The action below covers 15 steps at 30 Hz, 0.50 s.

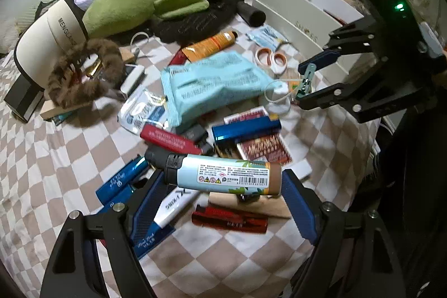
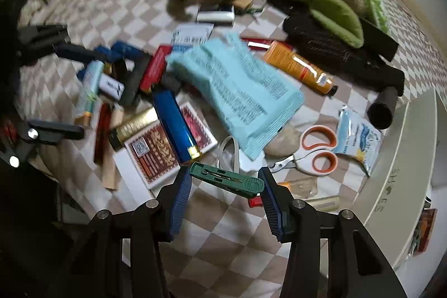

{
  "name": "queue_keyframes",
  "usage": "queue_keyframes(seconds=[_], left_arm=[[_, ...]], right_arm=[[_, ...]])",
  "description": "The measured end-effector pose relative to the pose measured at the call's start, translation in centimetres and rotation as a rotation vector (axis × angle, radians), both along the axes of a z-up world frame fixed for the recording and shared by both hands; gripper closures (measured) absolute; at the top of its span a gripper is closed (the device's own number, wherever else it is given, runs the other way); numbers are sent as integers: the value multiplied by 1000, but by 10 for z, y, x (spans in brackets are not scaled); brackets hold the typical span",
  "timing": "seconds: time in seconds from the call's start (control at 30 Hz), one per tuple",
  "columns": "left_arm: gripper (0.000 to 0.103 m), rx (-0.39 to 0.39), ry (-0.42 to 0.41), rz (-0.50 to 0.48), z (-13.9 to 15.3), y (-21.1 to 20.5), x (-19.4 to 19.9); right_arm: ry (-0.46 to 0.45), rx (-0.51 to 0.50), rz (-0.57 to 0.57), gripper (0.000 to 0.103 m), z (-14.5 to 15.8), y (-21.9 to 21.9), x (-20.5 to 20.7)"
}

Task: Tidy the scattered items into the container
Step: 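Close the left tool on the white-and-blue lighter while the right tool grasps the green clip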

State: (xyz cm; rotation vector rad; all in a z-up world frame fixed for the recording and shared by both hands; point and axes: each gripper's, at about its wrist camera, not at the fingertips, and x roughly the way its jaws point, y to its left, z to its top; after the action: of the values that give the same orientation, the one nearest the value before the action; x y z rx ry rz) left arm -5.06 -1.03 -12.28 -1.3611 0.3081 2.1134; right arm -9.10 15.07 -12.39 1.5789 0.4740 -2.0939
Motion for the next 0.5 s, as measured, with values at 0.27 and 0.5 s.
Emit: queue_keyframes(seconds=[0.27, 0.5], left_arm=[[20, 23, 56, 39, 26, 14, -14], [20, 47, 98, 59, 50, 32, -25]], right_arm=[[55, -99, -84, 53, 32, 15, -14], [116, -170, -173, 53, 66, 44, -15]])
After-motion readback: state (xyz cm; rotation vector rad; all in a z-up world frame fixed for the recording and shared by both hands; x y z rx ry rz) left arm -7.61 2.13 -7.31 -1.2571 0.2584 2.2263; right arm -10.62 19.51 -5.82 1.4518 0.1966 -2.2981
